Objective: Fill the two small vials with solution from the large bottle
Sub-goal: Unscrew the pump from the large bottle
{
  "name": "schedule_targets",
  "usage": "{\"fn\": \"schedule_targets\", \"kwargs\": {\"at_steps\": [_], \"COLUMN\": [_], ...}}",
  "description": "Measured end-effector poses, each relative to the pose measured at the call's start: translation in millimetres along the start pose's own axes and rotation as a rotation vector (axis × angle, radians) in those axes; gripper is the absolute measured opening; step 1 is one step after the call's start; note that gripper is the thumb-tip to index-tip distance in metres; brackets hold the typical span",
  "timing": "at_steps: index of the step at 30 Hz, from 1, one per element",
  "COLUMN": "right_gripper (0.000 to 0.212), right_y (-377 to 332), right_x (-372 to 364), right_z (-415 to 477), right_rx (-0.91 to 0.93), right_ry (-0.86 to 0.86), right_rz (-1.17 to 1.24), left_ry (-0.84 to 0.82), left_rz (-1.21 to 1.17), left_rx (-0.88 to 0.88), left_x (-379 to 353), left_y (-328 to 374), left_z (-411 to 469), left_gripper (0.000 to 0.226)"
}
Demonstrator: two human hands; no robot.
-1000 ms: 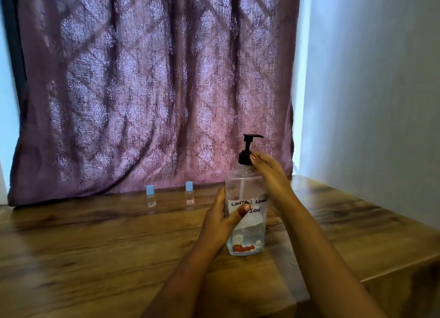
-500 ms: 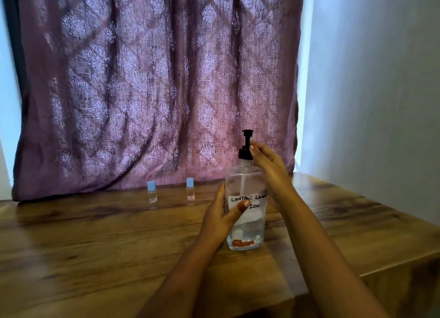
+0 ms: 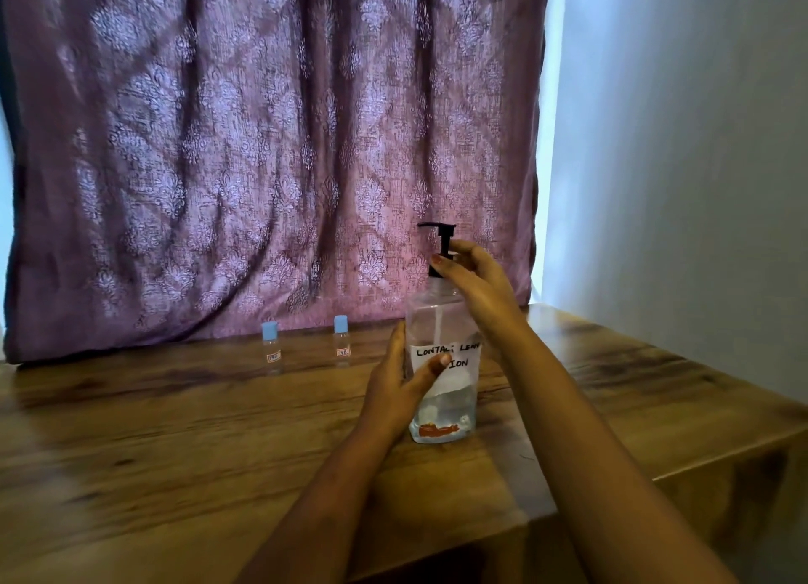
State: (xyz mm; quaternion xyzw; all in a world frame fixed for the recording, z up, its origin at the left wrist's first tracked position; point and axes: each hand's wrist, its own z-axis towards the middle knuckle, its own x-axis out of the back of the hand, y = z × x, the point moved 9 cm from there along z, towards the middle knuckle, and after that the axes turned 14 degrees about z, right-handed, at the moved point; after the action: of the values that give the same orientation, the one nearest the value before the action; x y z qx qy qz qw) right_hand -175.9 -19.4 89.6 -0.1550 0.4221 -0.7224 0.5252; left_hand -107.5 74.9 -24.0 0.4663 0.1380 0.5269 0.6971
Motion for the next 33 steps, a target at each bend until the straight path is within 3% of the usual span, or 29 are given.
{"fn": "schedule_targets", "kwargs": {"at_steps": [3,9,14,17,24,33], "right_gripper": [0.034,0.013,0.031,0.029,0.029,0.026], "right_y": [-4.1,-10.8,-11.4,-12.0,-37.3,-99.5], "right_x": [0.5,3.6,-8.8,-7.3,-6.0,23.0], "right_z": [-1.0,6.2,6.1,6.0,12.9,16.8], "right_rx": [0.051,0.049,0.021,0.050,0.112,0.320], "right_ry": [0.037,0.050,-0.053,-0.040,0.005,0.192], "right_rz": [-0.114,-0.070,-0.176,-0.265,-0.185,0.030], "left_ry": [0.006,0.035,0.107,0.122,0.167,0.158], "left_rz": [-0.021,-0.012,0.058,0.079,0.093,0.075], "left_rx": [-0.005,0.001,-0.031,-0.040,-0.046,0.071], "left_x": [0.2,0.9,7.1,7.9,14.9,15.9], "left_y": [2.8,0.8,-1.1,-2.9,-3.7,-18.3], "left_z": [-0.8,-4.0,-3.4,-3.0,-2.7,7.7], "left_gripper": [0.047,0.046,0.050,0.049,0.047,0.053]}}
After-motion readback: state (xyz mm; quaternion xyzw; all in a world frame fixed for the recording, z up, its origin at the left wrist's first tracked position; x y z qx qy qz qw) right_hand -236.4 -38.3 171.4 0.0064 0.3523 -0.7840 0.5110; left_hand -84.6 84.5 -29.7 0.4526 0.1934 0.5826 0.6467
